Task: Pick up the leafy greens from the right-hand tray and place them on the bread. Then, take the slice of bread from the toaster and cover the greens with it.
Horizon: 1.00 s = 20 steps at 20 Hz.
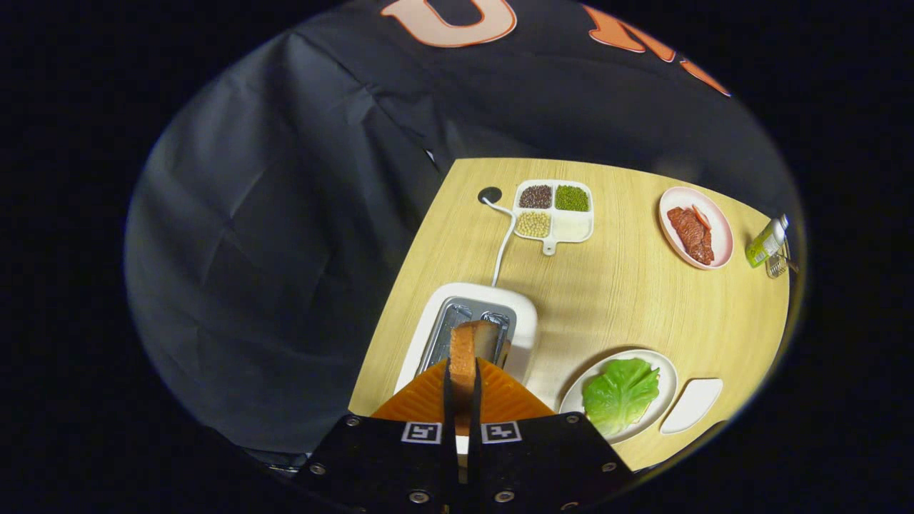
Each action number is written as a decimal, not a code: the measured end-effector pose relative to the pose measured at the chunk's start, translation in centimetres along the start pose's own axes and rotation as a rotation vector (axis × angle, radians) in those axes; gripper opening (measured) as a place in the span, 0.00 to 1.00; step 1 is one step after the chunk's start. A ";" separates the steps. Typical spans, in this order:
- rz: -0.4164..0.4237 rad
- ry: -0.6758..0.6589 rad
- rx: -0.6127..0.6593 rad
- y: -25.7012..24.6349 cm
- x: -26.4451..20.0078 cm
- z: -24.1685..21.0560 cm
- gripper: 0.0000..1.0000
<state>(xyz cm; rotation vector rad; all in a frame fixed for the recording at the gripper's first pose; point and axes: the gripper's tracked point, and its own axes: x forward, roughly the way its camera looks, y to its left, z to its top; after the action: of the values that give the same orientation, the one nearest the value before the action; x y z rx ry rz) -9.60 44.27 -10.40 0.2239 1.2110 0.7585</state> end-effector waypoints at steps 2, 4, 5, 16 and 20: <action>0.048 -0.031 0.019 -0.3 -1.9 0.3 0.06; 0.080 -0.056 0.025 -0.9 -3.5 0.3 0.06; 0.078 -0.076 0.023 -1.8 -4.1 0.5 0.06; 0.110 -0.109 0.096 -10.9 -7.2 -4.2 0.06; 0.115 -0.071 0.159 -14.0 -5.2 -7.3 0.06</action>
<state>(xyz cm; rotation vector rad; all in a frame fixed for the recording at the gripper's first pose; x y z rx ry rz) -11.23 28.96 -16.66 0.4511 1.1998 0.7479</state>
